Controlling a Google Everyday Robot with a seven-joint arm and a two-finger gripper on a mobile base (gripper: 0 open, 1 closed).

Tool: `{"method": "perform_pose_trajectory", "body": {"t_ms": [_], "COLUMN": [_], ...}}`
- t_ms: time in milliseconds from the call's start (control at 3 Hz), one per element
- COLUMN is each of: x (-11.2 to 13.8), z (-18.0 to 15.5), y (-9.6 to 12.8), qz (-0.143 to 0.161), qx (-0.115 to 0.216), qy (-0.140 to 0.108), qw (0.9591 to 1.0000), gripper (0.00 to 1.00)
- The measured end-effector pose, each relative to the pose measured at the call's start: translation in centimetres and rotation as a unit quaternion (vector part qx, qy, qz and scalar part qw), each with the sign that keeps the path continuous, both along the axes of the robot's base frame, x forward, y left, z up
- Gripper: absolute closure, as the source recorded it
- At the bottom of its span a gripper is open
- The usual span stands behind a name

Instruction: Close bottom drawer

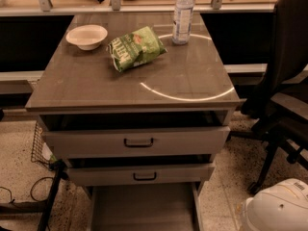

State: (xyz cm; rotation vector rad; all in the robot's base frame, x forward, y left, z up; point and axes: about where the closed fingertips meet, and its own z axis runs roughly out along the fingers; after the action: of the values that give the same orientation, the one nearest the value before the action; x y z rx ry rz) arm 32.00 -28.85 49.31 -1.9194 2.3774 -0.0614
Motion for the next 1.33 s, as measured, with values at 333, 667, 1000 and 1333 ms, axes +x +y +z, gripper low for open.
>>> {"method": "perform_pose_trajectory", "body": {"t_ms": [333,667,1000,1333], "x": [-2.6,-6.6,-6.3,-6.2], "z": [-4.3,-11.9,-12.3,-12.4], "y": [-1.0,-3.0,-3.4,-3.3], "qz": [0.021,0.023,0.047,0.048], "qx": [-0.028,-0.056,-0.064,-0.063], "qy": [0.037,0.072,0.064,0.064], "qw": [0.9987,0.9956,0.9948,0.9948], "gripper": [0.73,1.0,1.0,1.0]}}
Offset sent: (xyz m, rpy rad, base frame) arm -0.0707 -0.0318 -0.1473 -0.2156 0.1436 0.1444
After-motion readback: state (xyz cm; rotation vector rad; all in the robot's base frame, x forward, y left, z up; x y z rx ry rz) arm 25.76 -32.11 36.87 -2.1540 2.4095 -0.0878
